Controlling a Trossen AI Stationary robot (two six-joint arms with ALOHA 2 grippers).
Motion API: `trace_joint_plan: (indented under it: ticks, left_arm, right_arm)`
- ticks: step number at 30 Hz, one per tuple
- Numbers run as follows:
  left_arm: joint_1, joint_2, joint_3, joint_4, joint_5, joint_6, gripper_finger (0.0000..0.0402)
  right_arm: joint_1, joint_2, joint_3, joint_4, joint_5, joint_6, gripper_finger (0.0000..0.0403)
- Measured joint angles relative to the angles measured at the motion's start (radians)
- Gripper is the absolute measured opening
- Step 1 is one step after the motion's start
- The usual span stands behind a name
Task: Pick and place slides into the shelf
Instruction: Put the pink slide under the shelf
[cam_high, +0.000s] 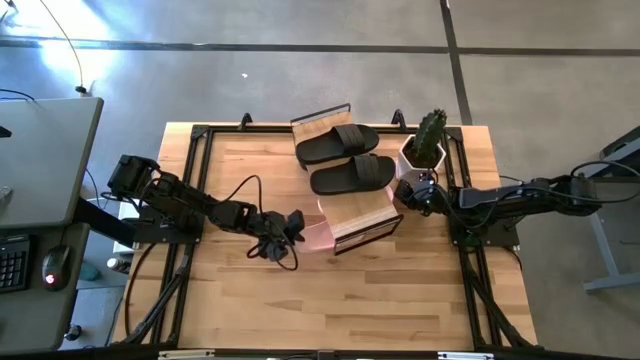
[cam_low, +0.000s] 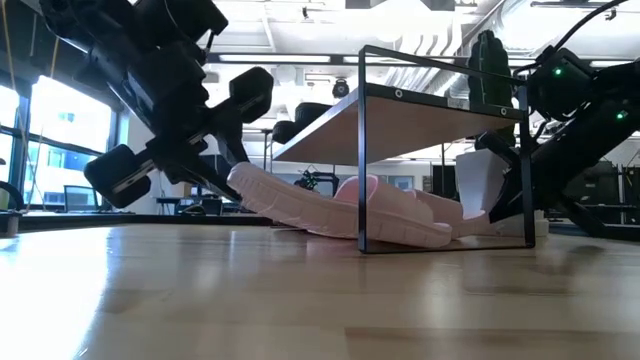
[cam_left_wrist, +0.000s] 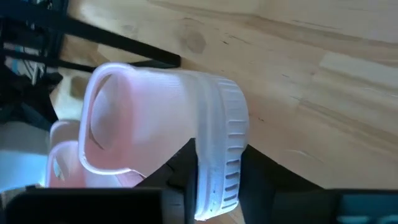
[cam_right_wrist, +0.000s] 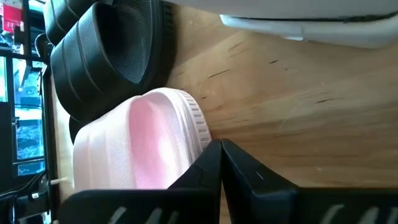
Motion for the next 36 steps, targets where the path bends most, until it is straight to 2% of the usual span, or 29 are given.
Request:
trace_joint_plan:
  ticks: [5,11,15,23,36]
  left_arm:
    - [-0.001,0.000,0.000,-0.009,-0.045,-0.085,0.0111]
    - [0.000,0.000,0.014,-0.093,-0.062,-0.088,0.0139]
    - [0.000,0.000,0.061,-0.205,-0.082,-0.089,0.0146]
    - [-0.001,0.000,0.139,-0.323,-0.076,-0.088,0.0148]
    - [-0.001,0.000,0.166,-0.452,-0.081,-0.113,0.0181]
  right_arm:
    - [0.000,0.000,0.000,-0.001,-0.011,-0.008,0.0000]
    - [0.000,0.000,0.002,-0.004,-0.038,-0.011,0.0000]
    - [0.000,0.000,0.002,-0.005,-0.043,-0.012,0.0000]
    - [0.000,0.000,0.002,-0.007,-0.044,-0.016,0.0000]
    - [0.000,-0.001,0.002,-0.009,-0.052,-0.026,0.0000]
